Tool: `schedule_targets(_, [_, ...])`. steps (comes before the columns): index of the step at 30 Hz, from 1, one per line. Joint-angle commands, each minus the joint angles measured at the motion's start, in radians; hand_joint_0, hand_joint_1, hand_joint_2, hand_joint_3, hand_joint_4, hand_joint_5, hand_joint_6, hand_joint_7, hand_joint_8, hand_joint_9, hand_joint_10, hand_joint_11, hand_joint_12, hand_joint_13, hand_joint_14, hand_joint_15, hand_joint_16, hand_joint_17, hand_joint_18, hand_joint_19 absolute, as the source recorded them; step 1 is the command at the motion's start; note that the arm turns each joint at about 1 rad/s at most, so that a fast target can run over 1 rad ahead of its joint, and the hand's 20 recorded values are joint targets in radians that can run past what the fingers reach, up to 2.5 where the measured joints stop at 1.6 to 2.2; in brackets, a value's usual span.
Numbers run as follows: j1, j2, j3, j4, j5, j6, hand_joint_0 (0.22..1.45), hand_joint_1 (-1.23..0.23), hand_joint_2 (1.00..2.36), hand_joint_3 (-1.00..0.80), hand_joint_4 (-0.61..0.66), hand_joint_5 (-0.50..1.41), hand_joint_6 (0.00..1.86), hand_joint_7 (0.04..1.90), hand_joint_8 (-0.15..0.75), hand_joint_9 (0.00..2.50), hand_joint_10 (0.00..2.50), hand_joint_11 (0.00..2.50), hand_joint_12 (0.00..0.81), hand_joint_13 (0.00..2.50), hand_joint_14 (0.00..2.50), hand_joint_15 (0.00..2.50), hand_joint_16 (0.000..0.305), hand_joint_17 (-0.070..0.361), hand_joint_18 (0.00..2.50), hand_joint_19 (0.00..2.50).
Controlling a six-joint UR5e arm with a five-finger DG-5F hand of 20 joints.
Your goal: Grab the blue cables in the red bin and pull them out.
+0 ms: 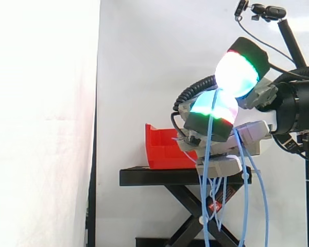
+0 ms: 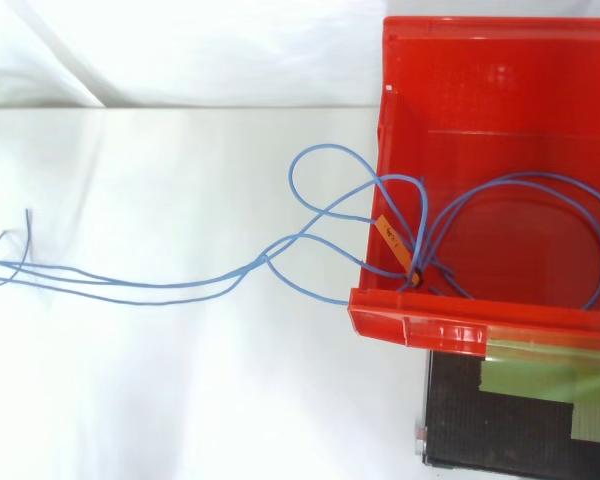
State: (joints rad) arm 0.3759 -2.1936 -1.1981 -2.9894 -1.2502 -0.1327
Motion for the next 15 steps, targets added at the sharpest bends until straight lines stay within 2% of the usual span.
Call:
schedule_targets(1, [0.000, 0.000, 0.000, 0.000, 0.000, 0.000, 0.79, -0.96, 1.00, -1.00, 0.30, 0.77, 0.91, 0.30, 0.271, 0.88, 0.41, 1.62, 0.327, 1.02, 2.50, 0.21, 0.048, 0.109, 0.99, 1.31])
schedule_targets(6, [0.000, 0.000, 0.000, 0.001, 0.000, -0.002, 0.79, -0.96, 1.00, -1.00, 0.30, 0.77, 0.93, 0.29, 0.276, 0.85, 0.61, 1.55, 0.330, 1.01, 2.50, 0.21, 0.048, 0.108, 0.99, 1.30])
schedule_targets(15, [0.001, 0.000, 0.000, 0.001, 0.000, 0.000, 0.79, -0.97, 1.00, -1.00, 0.30, 0.76, 0.93, 0.29, 0.283, 0.85, 0.66, 1.53, 0.327, 1.01, 2.50, 0.20, 0.048, 0.108, 0.98, 1.31])
